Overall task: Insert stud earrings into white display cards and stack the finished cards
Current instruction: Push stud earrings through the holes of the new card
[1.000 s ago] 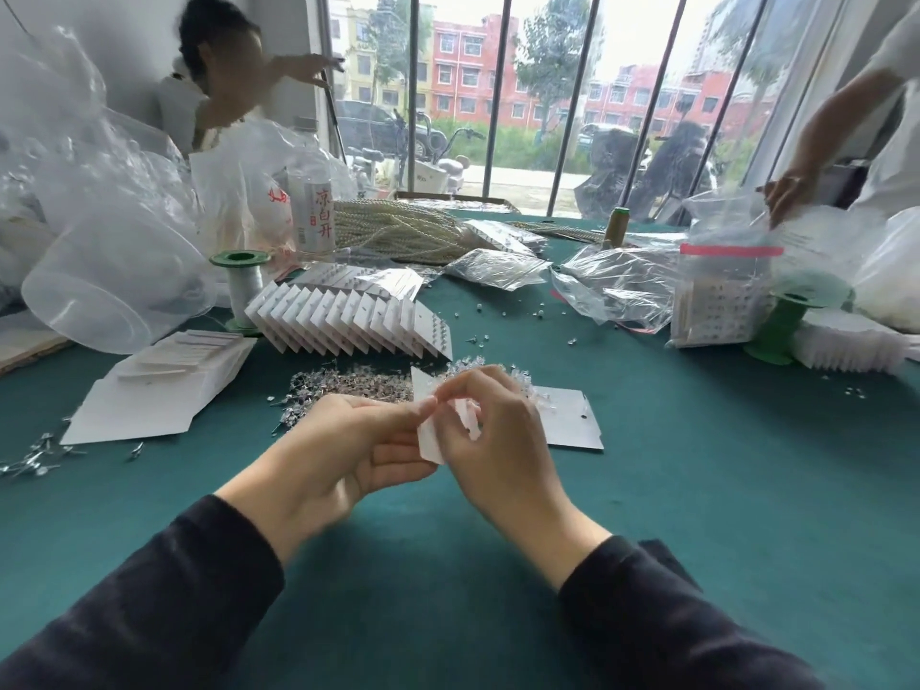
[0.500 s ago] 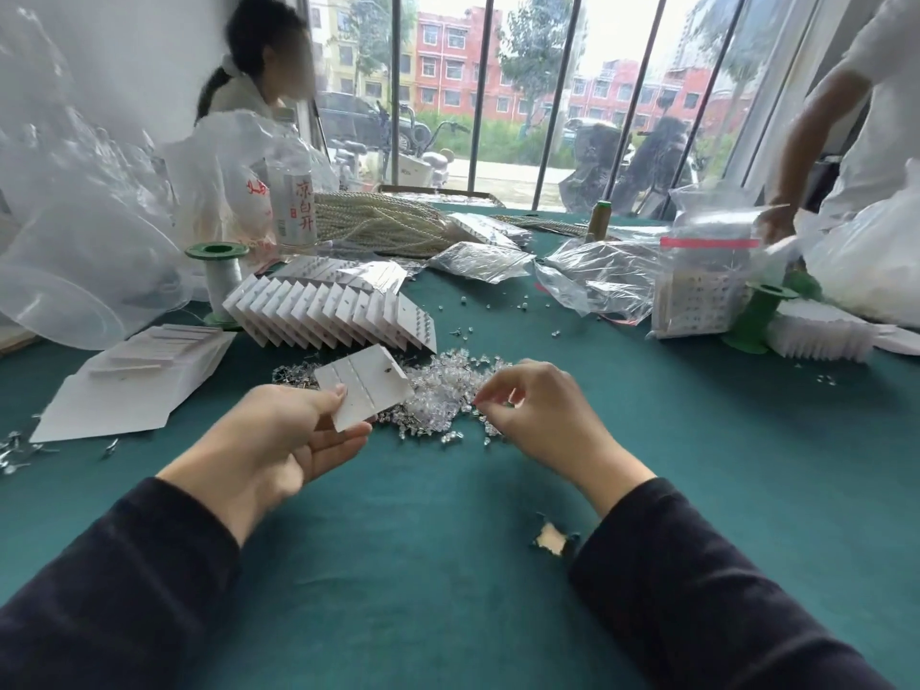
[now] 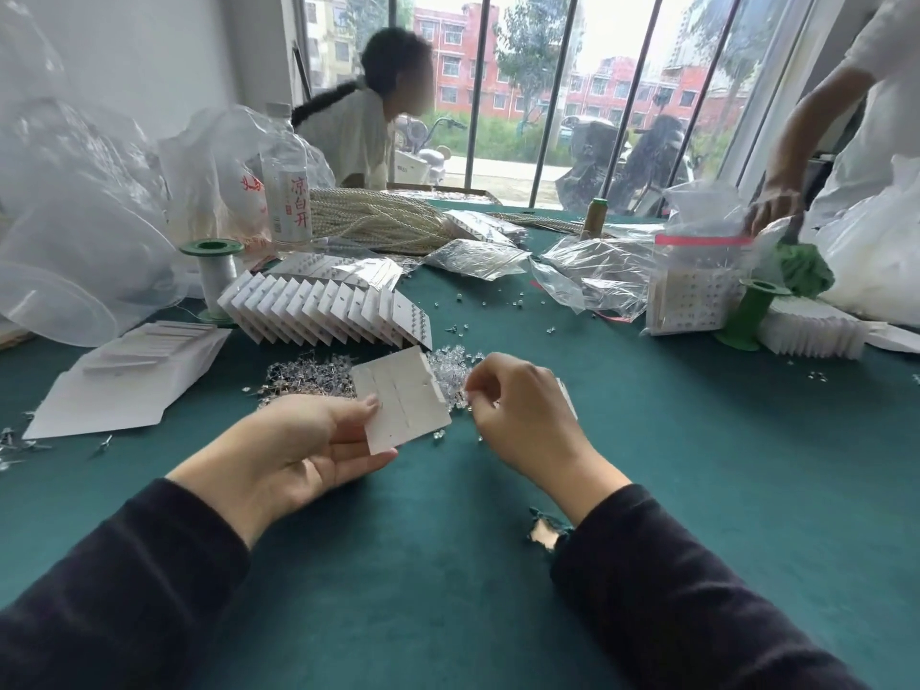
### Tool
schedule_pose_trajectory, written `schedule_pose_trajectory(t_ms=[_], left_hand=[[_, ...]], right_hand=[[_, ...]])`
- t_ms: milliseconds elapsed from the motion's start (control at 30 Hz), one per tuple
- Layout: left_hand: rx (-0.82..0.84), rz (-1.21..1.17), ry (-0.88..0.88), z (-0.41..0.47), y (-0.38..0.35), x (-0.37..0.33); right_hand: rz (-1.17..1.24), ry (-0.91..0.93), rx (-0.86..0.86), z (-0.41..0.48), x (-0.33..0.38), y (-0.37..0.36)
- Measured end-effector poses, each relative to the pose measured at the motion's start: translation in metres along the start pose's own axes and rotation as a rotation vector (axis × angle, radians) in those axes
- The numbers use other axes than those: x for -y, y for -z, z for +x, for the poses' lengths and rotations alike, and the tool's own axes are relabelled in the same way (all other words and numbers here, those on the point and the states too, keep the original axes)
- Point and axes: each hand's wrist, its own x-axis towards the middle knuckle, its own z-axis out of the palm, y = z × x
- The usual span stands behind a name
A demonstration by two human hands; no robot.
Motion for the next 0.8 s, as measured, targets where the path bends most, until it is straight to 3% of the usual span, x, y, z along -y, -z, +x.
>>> schedule_pose_trajectory(t_ms=[267, 400, 533, 800], left_hand=[[-0.040, 0.076, -0.159, 0.007, -0.008, 0.011], [-0.098, 0.156, -0.244, 0.009, -0.015, 0.018], [-0.110, 0.260, -0.333, 0.006, -0.018, 0.022], [-0.123, 0.263, -0.343, 0.008, -0.017, 0.024]], right_hand=[[0.151, -0.072, -0.112, 0.002, 0.000, 0.004], [0.294, 0.026, -0.147, -0.007, 0.021, 0.003], [0.258, 0.148, -0.089, -0.014, 0.036, -0.013], [0.223, 0.143, -0.112, -0.015, 0.033, -0.023]])
